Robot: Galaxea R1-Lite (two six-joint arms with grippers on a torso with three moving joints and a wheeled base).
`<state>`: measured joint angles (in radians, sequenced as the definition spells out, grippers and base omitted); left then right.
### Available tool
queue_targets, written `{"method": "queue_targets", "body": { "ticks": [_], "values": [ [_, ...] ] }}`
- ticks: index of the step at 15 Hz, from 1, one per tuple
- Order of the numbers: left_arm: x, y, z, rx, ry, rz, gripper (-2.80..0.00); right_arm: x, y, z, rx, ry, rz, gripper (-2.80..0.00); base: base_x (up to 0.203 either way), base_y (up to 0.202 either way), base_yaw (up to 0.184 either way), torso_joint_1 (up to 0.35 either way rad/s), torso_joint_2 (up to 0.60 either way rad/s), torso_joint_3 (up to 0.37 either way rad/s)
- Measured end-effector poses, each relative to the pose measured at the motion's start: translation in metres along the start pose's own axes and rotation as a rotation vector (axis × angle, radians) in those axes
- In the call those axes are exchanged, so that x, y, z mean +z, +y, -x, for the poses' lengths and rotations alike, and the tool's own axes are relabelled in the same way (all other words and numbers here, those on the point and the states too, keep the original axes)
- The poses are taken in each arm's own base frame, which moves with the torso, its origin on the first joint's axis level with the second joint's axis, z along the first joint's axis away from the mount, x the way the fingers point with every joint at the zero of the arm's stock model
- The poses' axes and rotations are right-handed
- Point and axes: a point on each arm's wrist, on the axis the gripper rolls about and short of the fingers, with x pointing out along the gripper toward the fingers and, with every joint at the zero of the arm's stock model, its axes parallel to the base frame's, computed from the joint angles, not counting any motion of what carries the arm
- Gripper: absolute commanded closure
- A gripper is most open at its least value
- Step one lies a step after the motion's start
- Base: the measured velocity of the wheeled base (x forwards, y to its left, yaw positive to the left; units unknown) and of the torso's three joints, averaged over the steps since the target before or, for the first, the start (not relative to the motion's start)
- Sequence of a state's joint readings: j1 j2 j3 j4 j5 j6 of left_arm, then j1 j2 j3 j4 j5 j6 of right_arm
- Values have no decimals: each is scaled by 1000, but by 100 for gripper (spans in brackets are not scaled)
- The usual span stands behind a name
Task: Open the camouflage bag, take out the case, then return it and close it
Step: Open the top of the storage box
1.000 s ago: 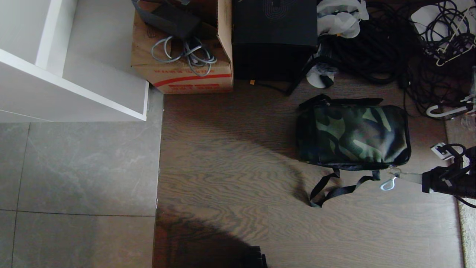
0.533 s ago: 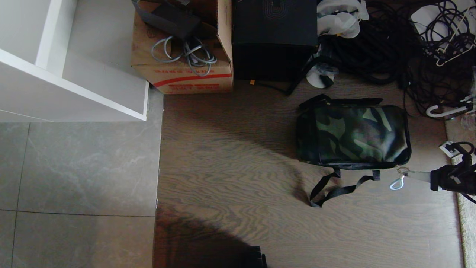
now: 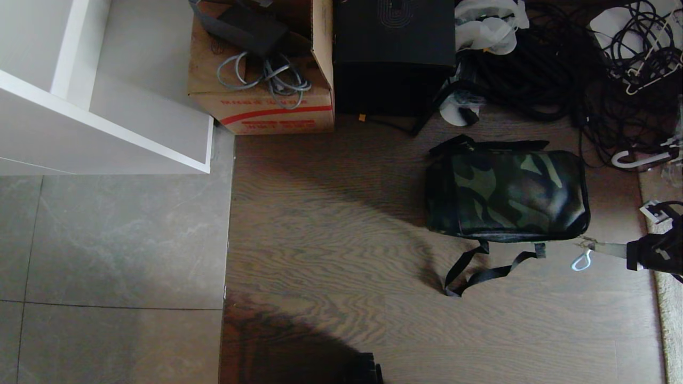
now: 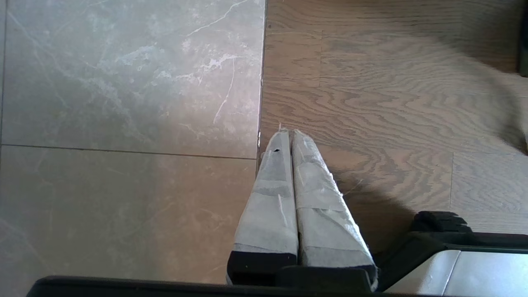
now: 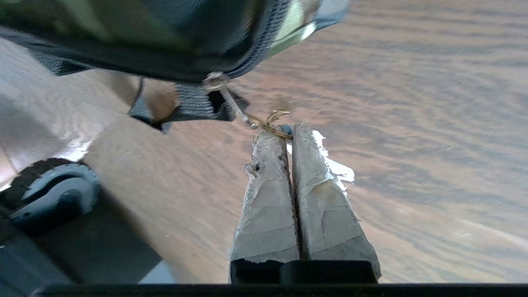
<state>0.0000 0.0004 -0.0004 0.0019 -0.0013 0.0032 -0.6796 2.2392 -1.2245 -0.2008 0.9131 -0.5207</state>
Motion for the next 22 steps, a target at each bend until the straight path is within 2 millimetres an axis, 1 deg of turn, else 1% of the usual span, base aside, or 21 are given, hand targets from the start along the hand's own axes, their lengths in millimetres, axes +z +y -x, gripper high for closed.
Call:
{"method": "queue_targets", "body": {
  "ticks": [4, 6, 9, 15, 17, 19, 22],
  "values": [
    [0, 0, 0, 1, 1, 0, 0, 6, -14, -2, -8, -6, -9, 0, 0, 0, 0, 0, 0, 0],
    [0, 0, 0, 0, 1, 0, 0, 9, -18, -3, -6, -3, -37, 0, 0, 0, 0, 0, 0, 0],
    [0, 0, 0, 1, 0, 0, 0, 18, -22, -1, 5, -18, -101, 0, 0, 0, 0, 0, 0, 0],
    [0, 0, 0, 0, 2, 0, 0, 23, -25, -1, 12, -29, -110, 0, 0, 0, 0, 0, 0, 0],
    [0, 0, 0, 0, 2, 0, 0, 35, -30, 0, 13, -51, -145, 0, 0, 0, 0, 0, 0, 0],
    [0, 0, 0, 1, 2, 0, 0, 43, -35, 0, 8, -68, -156, 0, 0, 0, 0, 0, 0, 0],
    [0, 0, 0, 0, 0, 0, 0, 47, -39, -1, 5, -81, -166, 0, 0, 0, 0, 0, 0, 0]
  ]
}}
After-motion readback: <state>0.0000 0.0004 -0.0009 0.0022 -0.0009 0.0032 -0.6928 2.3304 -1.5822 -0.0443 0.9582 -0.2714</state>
